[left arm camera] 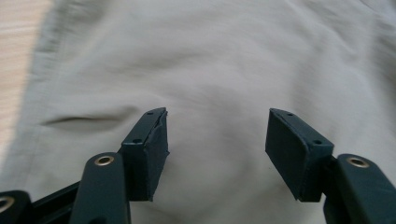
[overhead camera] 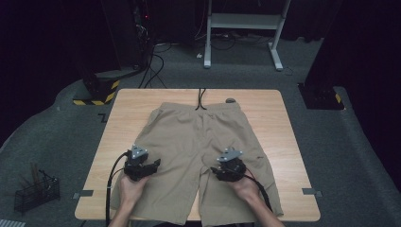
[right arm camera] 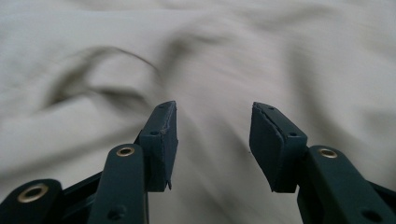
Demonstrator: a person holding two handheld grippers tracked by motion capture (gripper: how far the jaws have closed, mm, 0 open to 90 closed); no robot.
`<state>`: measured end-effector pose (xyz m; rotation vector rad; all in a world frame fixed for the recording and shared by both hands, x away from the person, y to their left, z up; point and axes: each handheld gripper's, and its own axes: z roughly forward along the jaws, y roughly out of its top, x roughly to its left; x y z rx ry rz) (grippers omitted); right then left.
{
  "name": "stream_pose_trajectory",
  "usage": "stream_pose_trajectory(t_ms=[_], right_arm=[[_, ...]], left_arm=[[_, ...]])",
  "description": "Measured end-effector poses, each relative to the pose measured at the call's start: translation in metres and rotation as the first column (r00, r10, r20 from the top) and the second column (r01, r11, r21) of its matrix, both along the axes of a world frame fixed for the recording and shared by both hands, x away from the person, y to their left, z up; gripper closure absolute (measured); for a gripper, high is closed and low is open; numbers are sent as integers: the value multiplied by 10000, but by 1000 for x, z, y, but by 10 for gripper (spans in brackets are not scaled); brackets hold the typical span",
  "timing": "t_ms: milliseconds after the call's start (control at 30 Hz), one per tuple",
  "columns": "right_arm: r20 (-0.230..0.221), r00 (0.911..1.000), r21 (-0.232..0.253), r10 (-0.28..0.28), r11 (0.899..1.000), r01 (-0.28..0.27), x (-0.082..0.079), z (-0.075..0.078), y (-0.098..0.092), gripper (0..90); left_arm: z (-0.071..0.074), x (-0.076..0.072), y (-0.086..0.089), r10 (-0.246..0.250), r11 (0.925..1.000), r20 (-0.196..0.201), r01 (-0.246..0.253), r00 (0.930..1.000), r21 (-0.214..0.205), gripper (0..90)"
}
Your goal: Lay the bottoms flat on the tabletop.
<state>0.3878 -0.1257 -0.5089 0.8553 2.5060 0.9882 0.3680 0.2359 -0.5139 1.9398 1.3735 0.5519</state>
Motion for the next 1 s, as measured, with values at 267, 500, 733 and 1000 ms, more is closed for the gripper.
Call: stream_pose_trajectory(t_ms=[267, 500, 733, 1000], right_arm=[[-231, 9842, 720, -1757, 9816, 1769, 18, -11, -78, 512], [-235, 9414, 34, -3364, 9417, 3365, 31, -5, -88, 441], [-114, 9666, 860, -2561, 9628, 2561, -20, 3, -53, 415], [-164, 9695, 648, -2444, 9674, 2449, -30, -14, -41, 362]], left_arm=[[-13, 2, 8, 135, 9999, 417, -139, 9990, 103, 398], [-9, 1, 1, 173, 9998, 155, -174, 9997, 61, 357], [-2, -31, -21, -758, 9969, 653, 769, 9950, -157, 330], [-13, -33, -25, -928, 9953, 293, 935, 9953, -250, 308]])
